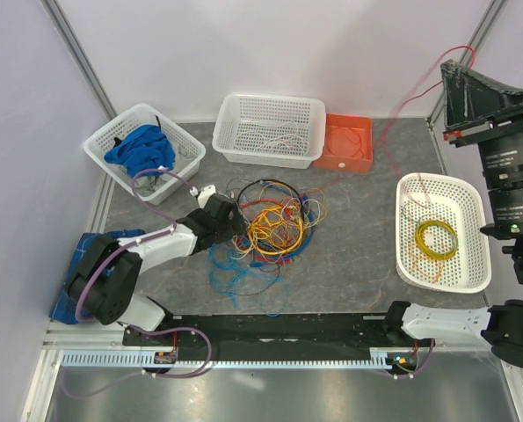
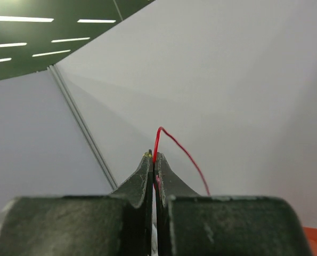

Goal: Untangle the cables

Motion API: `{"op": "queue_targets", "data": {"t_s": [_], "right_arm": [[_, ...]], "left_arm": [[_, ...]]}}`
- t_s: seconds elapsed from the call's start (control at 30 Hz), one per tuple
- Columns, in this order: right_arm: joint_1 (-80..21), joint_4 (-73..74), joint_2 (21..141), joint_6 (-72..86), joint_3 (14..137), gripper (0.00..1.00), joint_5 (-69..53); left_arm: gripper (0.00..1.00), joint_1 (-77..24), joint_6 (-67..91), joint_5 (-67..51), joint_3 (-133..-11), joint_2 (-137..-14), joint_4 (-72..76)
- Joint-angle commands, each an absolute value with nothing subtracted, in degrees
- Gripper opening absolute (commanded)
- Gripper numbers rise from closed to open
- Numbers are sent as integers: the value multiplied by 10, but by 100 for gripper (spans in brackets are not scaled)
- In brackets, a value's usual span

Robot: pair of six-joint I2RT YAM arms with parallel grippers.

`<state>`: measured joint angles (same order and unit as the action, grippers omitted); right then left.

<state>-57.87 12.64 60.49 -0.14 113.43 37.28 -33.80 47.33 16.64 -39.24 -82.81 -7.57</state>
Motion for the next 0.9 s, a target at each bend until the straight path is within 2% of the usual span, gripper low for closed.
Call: {"op": "queue_targets", "data": {"t_s": [0.0, 0.17, 0.5, 0.87], "right_arm": [[-577, 122, 620, -23, 1102, 0, 401], [-577, 118, 632, -38, 1077, 0, 420], [-577, 65, 685, -112, 1067, 0, 482], [-545, -51, 838, -229, 1234, 0, 526]], "left_arm": [[99, -321, 501, 111, -398, -853, -80], [100, -323, 497, 98, -397, -799, -80], [100, -324, 468, 112, -393, -563, -111], [100, -325, 461, 105, -345, -393, -178]]}}
